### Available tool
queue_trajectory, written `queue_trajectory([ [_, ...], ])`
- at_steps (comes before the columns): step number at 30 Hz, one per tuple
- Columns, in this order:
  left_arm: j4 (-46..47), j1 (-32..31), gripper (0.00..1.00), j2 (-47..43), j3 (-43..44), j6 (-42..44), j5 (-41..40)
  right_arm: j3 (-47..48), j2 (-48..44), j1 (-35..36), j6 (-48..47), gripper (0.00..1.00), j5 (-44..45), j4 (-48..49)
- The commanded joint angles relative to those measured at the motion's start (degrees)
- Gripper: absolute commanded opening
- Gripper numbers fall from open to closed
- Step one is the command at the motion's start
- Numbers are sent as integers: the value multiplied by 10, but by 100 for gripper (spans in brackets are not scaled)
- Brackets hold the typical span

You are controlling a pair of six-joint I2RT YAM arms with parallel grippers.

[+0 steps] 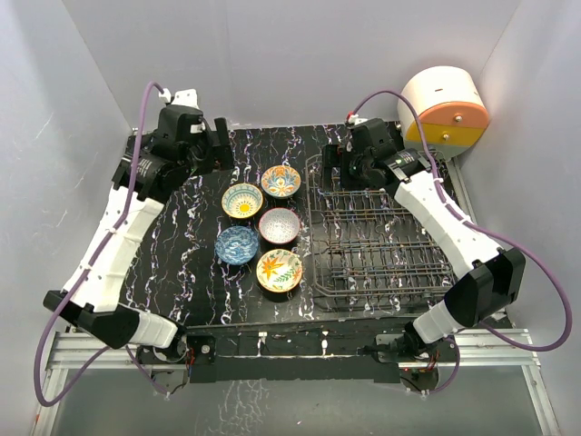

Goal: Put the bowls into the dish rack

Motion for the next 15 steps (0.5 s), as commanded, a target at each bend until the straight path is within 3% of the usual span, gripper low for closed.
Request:
queue_trajectory([
  [1, -13, -2, 97, -38, 38, 6, -43, -5, -21, 3, -6, 99, 1, 5],
  [5, -2, -2, 97, -51, 38, 9, -57, -42, -36, 2, -10, 99, -50, 43],
  [9, 1, -2, 97, -66, 31, 2, -68, -51, -47, 11, -14, 99, -48, 59],
  [15, 14, -2, 97, -94, 8, -19, -89, -8, 3, 142, -46, 99, 30, -3],
])
